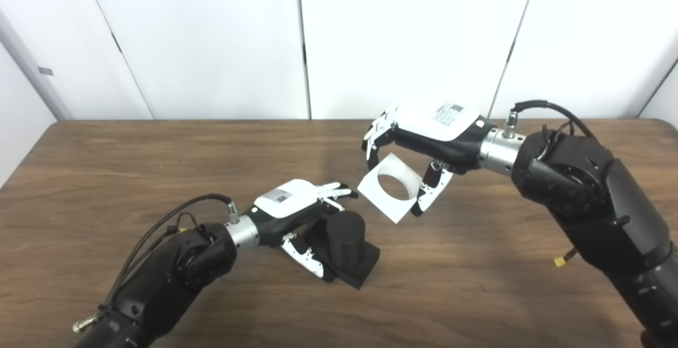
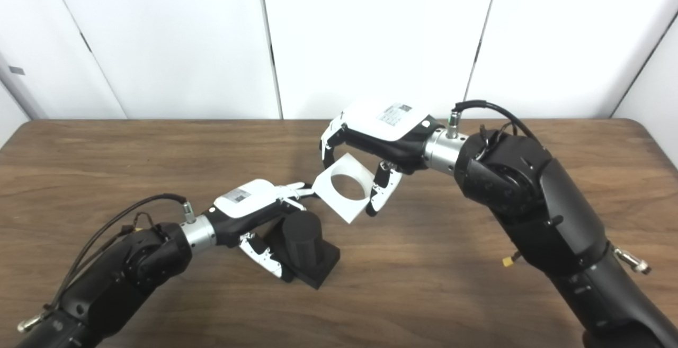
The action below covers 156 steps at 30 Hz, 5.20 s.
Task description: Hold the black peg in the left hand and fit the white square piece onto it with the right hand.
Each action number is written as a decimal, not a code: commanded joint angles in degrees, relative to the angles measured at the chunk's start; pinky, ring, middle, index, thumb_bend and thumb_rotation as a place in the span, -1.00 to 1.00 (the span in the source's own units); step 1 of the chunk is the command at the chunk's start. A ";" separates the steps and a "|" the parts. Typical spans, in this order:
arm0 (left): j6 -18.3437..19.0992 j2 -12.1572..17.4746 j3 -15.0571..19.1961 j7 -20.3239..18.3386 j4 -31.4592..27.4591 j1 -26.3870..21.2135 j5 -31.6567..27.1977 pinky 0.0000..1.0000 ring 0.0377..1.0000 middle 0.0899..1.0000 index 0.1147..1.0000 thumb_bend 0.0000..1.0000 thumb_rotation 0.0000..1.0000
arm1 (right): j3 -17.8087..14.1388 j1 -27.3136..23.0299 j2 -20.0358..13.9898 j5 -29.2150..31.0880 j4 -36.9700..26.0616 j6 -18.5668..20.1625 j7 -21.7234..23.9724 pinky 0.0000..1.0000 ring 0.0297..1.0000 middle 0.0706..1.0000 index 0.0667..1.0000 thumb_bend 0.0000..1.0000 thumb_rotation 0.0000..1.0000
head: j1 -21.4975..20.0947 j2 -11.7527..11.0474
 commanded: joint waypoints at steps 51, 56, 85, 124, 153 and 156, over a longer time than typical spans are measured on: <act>3.48 -0.11 -2.08 -4.01 0.10 1.39 4.36 0.79 0.96 0.88 -0.15 0.05 -0.86 | 3.08 -0.85 8.28 -0.84 3.54 -1.35 -1.61 0.71 0.63 0.49 -0.12 0.05 -0.73 | 0.48 1.17; 3.31 -0.04 -2.16 -3.98 0.10 1.38 4.50 0.82 0.97 0.89 -0.15 0.05 -0.86 | 3.33 -0.84 8.36 -0.79 3.74 -1.24 -1.76 0.69 0.63 0.49 -0.12 0.05 -0.73 | 0.44 1.26; 4.04 -0.32 -2.48 -4.66 -0.65 0.89 4.85 0.79 0.97 0.91 -0.15 0.05 -0.86 | 6.62 0.54 7.76 -0.51 4.85 -1.10 1.01 0.77 0.65 0.50 -0.12 0.05 -0.73 | 0.58 2.20; 4.82 -0.32 -2.16 -5.16 -1.32 1.08 3.56 0.77 0.94 0.89 -0.15 0.05 -0.86 | 9.24 1.86 5.72 -2.93 7.59 -0.65 0.10 0.69 0.62 0.56 0.28 0.74 -0.43 | 0.60 3.04; 4.31 -0.20 -2.21 -5.01 -0.53 0.86 3.88 0.79 0.96 0.89 -0.15 0.05 -0.86 | -4.66 3.17 4.61 3.60 3.89 4.19 -6.06 0.26 0.45 0.47 0.19 0.55 -0.73 | -0.31 2.58; 4.23 -0.18 -2.17 -5.01 -0.45 0.87 3.76 0.79 0.96 0.89 -0.15 0.05 -0.86 | -8.75 5.02 5.27 6.41 3.24 5.82 -8.45 0.17 0.41 0.44 0.19 0.55 -0.79 | -0.23 2.69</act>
